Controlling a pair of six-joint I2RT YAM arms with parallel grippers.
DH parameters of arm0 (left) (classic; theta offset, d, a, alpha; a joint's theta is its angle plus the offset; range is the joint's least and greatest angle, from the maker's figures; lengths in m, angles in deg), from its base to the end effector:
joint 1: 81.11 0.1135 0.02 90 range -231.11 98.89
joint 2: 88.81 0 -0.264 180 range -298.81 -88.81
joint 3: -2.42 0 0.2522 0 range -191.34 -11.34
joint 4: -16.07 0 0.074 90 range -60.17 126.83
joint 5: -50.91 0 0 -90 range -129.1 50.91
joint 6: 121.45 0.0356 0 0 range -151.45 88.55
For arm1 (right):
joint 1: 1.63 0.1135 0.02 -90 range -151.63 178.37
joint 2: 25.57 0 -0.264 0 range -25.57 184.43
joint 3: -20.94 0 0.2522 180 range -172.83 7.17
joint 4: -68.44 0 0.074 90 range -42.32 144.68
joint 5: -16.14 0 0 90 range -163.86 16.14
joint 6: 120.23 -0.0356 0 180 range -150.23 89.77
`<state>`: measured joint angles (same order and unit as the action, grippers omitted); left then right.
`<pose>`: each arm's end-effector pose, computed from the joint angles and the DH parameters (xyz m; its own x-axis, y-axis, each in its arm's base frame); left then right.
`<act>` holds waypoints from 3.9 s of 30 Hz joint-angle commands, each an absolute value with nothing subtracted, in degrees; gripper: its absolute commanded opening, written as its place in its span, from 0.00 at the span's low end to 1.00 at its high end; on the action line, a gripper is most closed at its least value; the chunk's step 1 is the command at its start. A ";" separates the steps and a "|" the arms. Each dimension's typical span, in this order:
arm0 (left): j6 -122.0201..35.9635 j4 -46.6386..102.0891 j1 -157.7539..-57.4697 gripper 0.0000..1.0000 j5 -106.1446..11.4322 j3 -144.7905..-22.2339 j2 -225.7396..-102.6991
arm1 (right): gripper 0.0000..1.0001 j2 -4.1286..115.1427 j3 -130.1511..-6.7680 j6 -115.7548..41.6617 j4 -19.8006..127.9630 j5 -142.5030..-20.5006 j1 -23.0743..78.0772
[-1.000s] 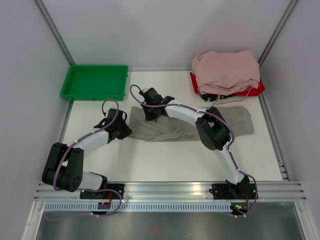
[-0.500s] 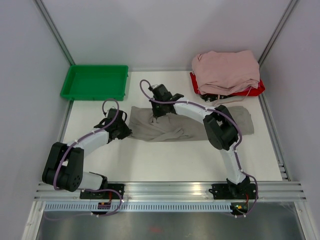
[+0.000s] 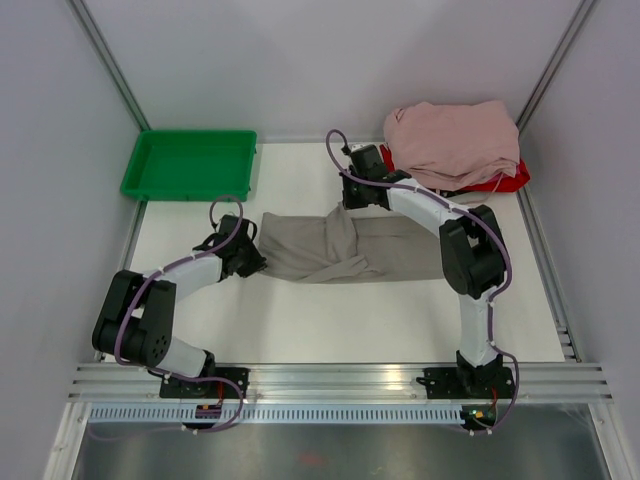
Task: Fold and stack the trousers
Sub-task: Fold the trousers
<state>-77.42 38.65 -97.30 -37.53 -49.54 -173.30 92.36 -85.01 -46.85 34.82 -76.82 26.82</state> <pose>0.2595 -0.0743 0.1508 -0.7371 -0.5344 -0.4136 -0.3830 0.8347 -0.3957 0.4097 0.2241 0.2161 -0.7471 -0.0799 -0.6599 -0.3066 0.9222 0.2355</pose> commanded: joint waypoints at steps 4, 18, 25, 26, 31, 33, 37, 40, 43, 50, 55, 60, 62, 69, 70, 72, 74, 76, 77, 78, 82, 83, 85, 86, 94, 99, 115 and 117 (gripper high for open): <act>-74.96 38.62 -97.11 0.10 -36.63 -50.72 -174.77 | 0.00 89.48 -84.41 -42.37 32.19 -75.80 23.43; -74.08 38.88 -97.20 0.09 -36.10 -50.98 -175.21 | 0.00 86.48 -82.91 -41.31 30.60 -75.34 19.29; -70.84 42.47 -97.28 0.16 -37.07 -53.96 -171.79 | 0.81 85.96 -86.51 -40.69 26.13 -85.19 19.29; -69.78 43.62 -97.28 0.18 -36.81 -54.93 -170.56 | 0.81 85.35 -87.39 -41.04 24.98 -86.16 19.29; -61.62 51.78 -97.11 0.66 -36.55 -64.57 -164.05 | 0.80 76.92 -76.99 -45.16 24.25 -93.43 19.38; -59.76 52.85 -97.11 0.72 -36.81 -67.67 -164.31 | 0.77 72.18 -71.17 -48.07 26.54 -95.65 19.90; -58.43 48.65 -96.93 0.75 -38.83 -71.54 -167.47 | 0.75 66.98 -59.11 -48.86 30.32 -93.82 23.42; -58.78 44.34 -96.76 0.75 -41.81 -74.17 -173.61 | 0.74 66.27 -54.27 -50.97 33.30 -91.10 25.18; -58.87 42.05 -96.76 0.75 -41.74 -76.55 -180.55 | 0.71 66.36 -51.98 -55.26 38.57 -88.55 26.85; -58.34 36.78 -96.76 0.74 -39.36 -77.52 -189.44 | 0.62 71.63 -52.77 -59.50 41.58 -83.00 28.43; -58.34 36.51 -96.67 0.74 -35.94 -77.52 -192.78 | 0.59 72.60 -52.77 -60.38 41.50 -81.60 28.52; -55.54 35.98 -96.76 0.74 -33.74 -77.08 -194.80 | 0.56 73.48 -52.24 -60.20 38.86 -80.28 28.70; -55.27 35.63 -96.76 0.73 -33.38 -77.17 -196.30 | 0.48 73.13 -51.63 -60.29 38.94 -80.10 28.70; -56.32 34.93 -96.76 0.61 -33.73 -77.44 -198.41 | 0.18 70.59 -52.15 -60.99 36.84 -80.19 28.87; -56.32 34.75 -96.76 0.59 -33.91 -77.61 -198.50 | 0.12 70.06 -52.24 -61.08 36.57 -80.28 28.87; -56.41 34.49 -96.76 0.51 -34.43 -78.31 -199.20 | 0.05 68.48 -52.06 -60.99 35.26 -80.36 28.87; -56.50 34.57 -96.67 0.47 -34.44 -78.93 -200.08 | 0.01 67.33 -51.63 -60.64 34.12 -80.19 28.87; -56.85 34.66 -96.76 0.42 -33.65 -79.19 -200.52 | 0.00 65.66 -50.57 -60.29 33.06 -79.40 28.87; -57.20 35.01 -96.67 0.41 -33.30 -79.54 -200.78 | 0.00 65.05 -50.31 -60.03 31.66 -79.14 28.87; -57.37 35.19 -96.67 0.41 -32.77 -79.55 -200.79 | 0.00 63.82 -49.70 -59.85 30.78 -78.35 28.96; -57.20 35.10 -96.67 0.40 -32.24 -79.28 -200.44 | 0.00 59.86 -47.85 -59.06 26.73 -75.54 28.87; -57.03 35.10 -96.76 0.40 -32.24 -79.37 -200.35 | 0.00 58.99 -47.41 -59.06 26.03 -75.18 28.87; -56.85 35.19 -96.76 0.40 -32.24 -79.28 -200.17 | 0.00 57.14 -45.57 -59.06 25.94 -75.53 28.87; -56.94 35.10 -96.67 0.40 -32.41 -79.20 -200.00 | 0.00 56.78 -44.86 -58.89 26.63 -76.75 28.87; -55.45 35.10 -96.76 0.46 -34.08 -78.76 -196.49 | 0.29 57.48 -43.80 -58.71 27.61 -82.56 28.87; -53.95 35.46 -96.84 0.69 -36.46 -76.92 -189.90 | 0.63 55.90 -48.80 -56.17 22.96 -81.51 28.87; -57.03 33.53 -94.21 0.84 -42.51 -55.74 -172.31 | 0.64 59.16 -62.96 -53.27 19.61 -78.87 19.56; -56.41 31.77 -94.03 0.84 -43.40 -54.68 -172.48 | 0.65 58.80 -62.79 -52.56 18.65 -77.47 16.94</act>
